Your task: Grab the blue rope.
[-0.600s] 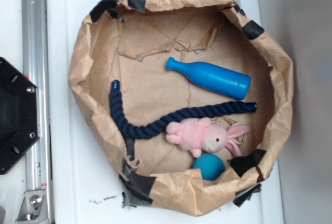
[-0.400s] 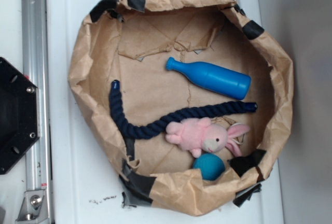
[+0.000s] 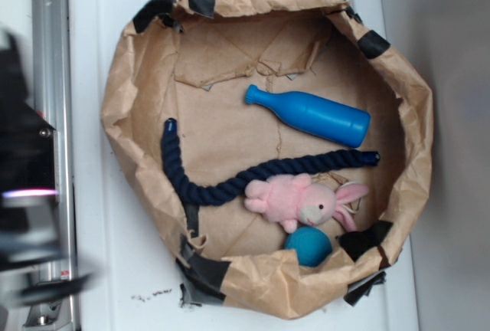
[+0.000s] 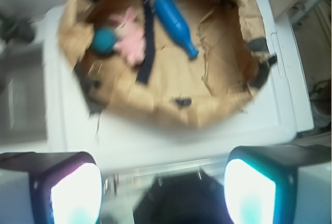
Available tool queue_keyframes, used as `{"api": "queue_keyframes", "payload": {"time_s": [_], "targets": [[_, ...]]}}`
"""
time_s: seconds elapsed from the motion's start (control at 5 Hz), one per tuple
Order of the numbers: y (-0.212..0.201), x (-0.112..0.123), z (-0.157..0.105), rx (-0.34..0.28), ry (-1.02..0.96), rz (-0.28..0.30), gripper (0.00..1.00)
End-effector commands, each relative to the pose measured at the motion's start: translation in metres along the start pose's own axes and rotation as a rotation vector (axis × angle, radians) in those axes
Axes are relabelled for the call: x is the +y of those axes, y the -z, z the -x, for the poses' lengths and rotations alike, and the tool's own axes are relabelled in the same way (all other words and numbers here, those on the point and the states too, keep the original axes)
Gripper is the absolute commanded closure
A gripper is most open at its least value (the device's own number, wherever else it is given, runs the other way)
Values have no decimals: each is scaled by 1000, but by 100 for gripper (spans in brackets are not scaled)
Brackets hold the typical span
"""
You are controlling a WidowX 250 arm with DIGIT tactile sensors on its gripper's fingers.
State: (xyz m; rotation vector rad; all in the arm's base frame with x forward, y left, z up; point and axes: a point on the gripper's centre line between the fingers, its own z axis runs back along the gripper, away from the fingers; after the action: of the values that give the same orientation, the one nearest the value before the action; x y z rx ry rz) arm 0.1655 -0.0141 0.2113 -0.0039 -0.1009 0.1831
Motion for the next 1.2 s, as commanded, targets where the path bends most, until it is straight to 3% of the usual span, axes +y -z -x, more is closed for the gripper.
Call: {"api": "queue_keyframes", "payload": {"time_s": [0.0,0.4,0.6,0.8,1.0], "targets": [[82,-16,-54,-22,-232,93,0],[152,-49,-69,-62,-94,83,0],[172,-65,-58,-18,18,106,0],[194,-86,-35,86,109,113,0],[200,-85,-23,133,95,116,100]]}}
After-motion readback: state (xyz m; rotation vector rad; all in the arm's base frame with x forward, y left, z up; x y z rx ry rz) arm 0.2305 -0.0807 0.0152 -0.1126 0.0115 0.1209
